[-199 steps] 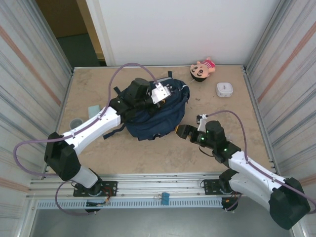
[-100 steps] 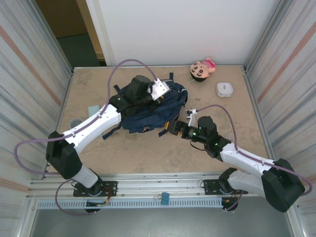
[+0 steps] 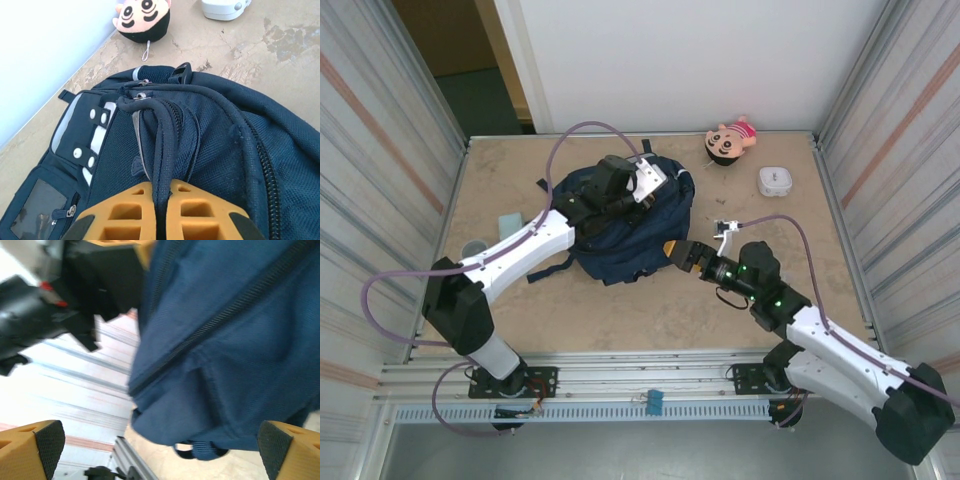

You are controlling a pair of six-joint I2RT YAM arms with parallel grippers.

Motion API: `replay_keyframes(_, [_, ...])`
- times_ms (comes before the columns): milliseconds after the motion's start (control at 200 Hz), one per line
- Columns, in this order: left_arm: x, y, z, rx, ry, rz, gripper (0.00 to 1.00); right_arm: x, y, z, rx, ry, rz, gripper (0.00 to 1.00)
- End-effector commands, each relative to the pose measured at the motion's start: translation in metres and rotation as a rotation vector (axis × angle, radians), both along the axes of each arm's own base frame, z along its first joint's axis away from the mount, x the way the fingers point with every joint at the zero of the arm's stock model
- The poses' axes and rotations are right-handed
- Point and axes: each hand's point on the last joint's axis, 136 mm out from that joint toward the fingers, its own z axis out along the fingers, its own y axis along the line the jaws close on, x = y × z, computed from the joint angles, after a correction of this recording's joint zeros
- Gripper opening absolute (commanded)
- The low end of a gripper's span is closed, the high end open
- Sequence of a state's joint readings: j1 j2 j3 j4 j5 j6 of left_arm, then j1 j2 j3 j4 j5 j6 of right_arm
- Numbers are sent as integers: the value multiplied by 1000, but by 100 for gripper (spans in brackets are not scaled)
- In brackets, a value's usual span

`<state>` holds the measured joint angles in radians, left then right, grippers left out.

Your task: Pack the student bag

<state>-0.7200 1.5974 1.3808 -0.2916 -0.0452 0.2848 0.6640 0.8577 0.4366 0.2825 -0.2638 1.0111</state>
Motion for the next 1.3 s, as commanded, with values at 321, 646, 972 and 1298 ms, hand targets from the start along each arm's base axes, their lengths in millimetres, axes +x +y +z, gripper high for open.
replay_keyframes(321, [-12, -16, 124, -308, -185, -89, 0, 32, 15, -70, -126, 152, -83, 46])
replay_keyframes(646, [-14, -46, 178, -344, -284, -300, 0, 12, 2, -146, -282, 290, -187, 5])
replay_keyframes(972, [-38, -51, 155, -283, -339, -581, 0, -6, 42, -103, -305, 57, -30, 42])
replay_keyframes(1298, [-51, 14, 83, -246, -271, -699, 0, -54, 28, -54, -488, -167, 287, 62])
